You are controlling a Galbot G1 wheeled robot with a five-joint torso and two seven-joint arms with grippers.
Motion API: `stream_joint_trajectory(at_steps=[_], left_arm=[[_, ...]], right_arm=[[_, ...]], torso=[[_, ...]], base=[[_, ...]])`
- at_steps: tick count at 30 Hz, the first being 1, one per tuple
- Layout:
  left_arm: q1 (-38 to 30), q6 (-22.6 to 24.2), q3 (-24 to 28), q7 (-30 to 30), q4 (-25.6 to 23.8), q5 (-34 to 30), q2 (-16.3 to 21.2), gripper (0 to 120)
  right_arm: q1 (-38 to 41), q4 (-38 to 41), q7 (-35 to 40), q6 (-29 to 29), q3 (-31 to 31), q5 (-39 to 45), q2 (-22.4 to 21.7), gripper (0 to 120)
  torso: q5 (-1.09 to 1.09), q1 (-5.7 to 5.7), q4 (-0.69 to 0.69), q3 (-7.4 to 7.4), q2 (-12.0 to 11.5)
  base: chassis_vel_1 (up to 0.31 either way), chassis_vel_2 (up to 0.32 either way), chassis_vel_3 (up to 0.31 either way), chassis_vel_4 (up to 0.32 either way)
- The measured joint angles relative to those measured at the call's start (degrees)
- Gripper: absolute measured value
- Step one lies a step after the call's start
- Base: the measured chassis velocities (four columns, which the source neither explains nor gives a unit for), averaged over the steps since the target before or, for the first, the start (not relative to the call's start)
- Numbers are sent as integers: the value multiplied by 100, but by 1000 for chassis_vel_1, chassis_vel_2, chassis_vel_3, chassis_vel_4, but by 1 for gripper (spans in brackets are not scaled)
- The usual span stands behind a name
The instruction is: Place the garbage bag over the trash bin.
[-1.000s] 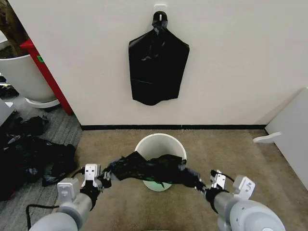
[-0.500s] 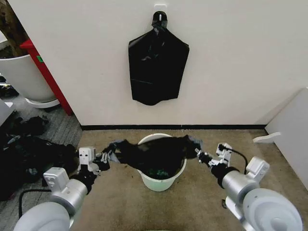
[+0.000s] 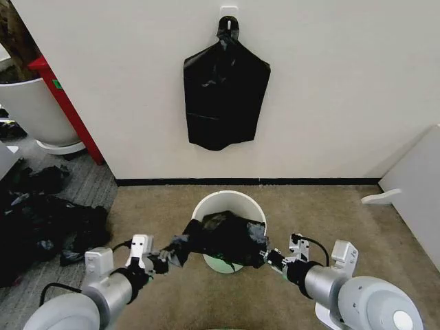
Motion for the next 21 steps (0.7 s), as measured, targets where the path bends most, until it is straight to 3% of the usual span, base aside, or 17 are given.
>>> stream_joint_trajectory(at_steps=[5,8,21], left_arm=[[-80,-178,116,341,177,547,16,0],[-94,-180,136,397,536,878,-16,0],[-48,79,140,729,1124,1300,-177,0]], right_arm=[[37,0,39,-16,-116,-201,55,0],[26,1,257,-16,-168,-263,117,0],[-41,-197,812,-100,-147,-180,242,0]], torso=[[1,0,0,0,0],[-1,0,0,0,0],[0,0,0,0,0]], base=[[0,0,0,0],[0,0,0,0],[0,0,0,0]])
